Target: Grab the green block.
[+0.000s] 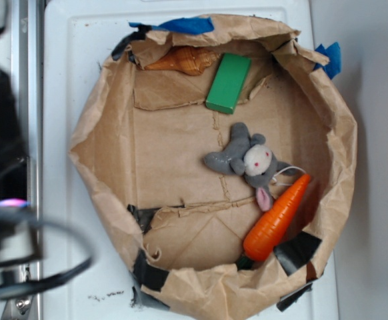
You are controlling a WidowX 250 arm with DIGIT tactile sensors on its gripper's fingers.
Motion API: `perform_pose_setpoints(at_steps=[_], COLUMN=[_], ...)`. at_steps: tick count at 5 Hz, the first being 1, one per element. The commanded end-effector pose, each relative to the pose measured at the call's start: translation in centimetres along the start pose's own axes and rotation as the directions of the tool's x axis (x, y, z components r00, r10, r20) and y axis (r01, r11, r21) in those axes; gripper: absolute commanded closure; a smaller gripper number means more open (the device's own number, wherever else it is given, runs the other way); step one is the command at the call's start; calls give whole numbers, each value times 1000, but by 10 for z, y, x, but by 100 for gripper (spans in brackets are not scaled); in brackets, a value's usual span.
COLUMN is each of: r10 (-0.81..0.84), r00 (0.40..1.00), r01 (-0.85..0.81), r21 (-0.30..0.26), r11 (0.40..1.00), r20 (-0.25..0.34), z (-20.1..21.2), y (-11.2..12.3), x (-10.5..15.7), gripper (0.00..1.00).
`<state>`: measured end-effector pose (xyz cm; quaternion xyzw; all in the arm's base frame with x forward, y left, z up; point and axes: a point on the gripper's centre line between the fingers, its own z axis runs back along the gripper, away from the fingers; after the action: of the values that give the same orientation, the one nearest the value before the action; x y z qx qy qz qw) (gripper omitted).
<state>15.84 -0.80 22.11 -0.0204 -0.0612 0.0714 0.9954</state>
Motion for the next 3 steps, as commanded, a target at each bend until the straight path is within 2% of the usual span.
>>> perform_pose_setpoints(at_steps=[1, 2, 3], r10=[248, 342, 391], r00=[968, 940, 919], r01=[-243, -333, -375], r21=[-113, -179, -183], r11=[963, 926, 909], r20=[29, 21, 59], z=[-16, -33, -59], y=[15, 17, 21], x=[71, 76, 87], gripper=[0, 0, 0])
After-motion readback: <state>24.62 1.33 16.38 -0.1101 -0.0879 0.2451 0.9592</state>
